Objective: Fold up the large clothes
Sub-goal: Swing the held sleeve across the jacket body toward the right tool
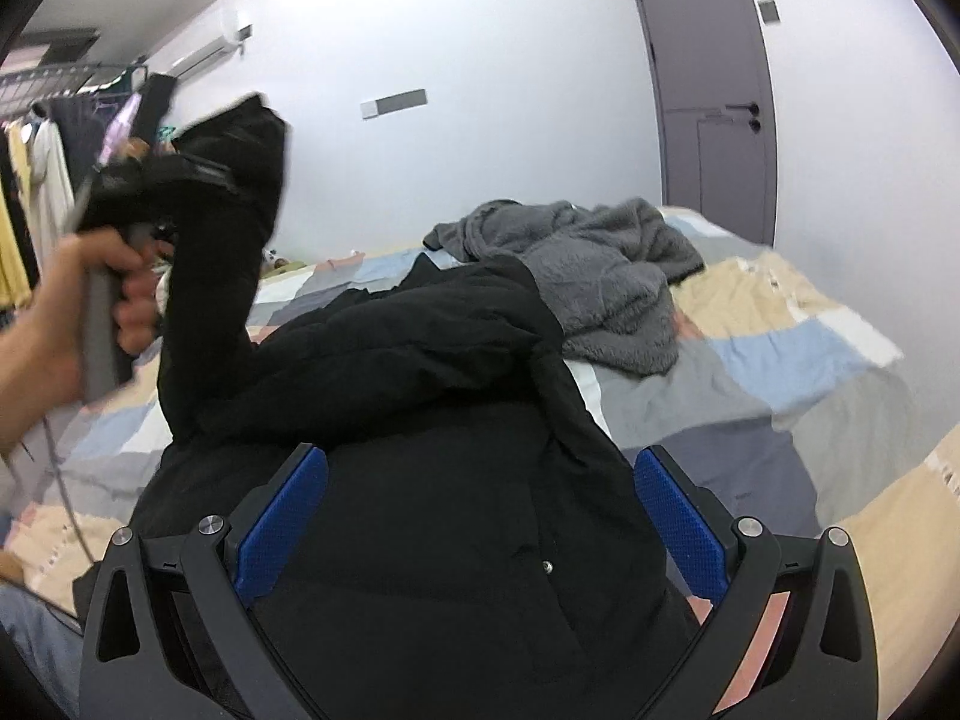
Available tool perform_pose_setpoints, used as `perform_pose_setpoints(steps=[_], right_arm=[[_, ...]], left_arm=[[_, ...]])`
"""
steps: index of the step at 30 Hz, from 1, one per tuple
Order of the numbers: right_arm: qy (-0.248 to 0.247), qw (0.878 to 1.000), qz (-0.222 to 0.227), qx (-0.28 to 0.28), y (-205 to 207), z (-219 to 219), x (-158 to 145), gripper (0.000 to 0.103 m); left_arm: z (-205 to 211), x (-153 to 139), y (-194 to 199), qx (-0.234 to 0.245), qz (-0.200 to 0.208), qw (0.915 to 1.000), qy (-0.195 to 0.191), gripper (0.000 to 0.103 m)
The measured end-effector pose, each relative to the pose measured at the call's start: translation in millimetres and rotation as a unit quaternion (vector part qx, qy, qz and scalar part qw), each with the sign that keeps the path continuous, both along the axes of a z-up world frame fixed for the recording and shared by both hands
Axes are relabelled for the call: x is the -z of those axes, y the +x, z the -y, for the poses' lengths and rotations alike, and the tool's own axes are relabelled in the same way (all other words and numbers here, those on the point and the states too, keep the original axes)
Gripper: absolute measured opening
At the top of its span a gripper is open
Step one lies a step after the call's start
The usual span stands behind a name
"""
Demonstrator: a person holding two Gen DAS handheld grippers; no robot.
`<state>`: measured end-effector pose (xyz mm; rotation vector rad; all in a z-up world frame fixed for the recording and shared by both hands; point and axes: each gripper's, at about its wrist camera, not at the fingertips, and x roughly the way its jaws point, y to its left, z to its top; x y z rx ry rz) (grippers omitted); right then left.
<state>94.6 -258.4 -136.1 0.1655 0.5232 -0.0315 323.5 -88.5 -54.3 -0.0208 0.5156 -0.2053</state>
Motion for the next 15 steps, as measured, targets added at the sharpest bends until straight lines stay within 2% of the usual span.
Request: perform_pose_setpoints(steps=[5,10,15], right_arm=[[0.014,1.0,-0.002,-0.001,7.7,8.2,7.9,0.103],[0.023,1.0,-0.011,-0.003,19.1,17.6,21.7,0.103],[0.041,0.999,-0.019,0.0,26.7,24.6,28.5,0.103]], left_arm=[[42.2,42.2,12.1,0.024,-0.033,0.9991,0.014,0.009],[58.1,78.8,24.3,0.029,-0.067,0.9972,0.017,0.009],[67.3,89.6,29.7,0.033,-0.069,0.9964,0.035,0.009]])
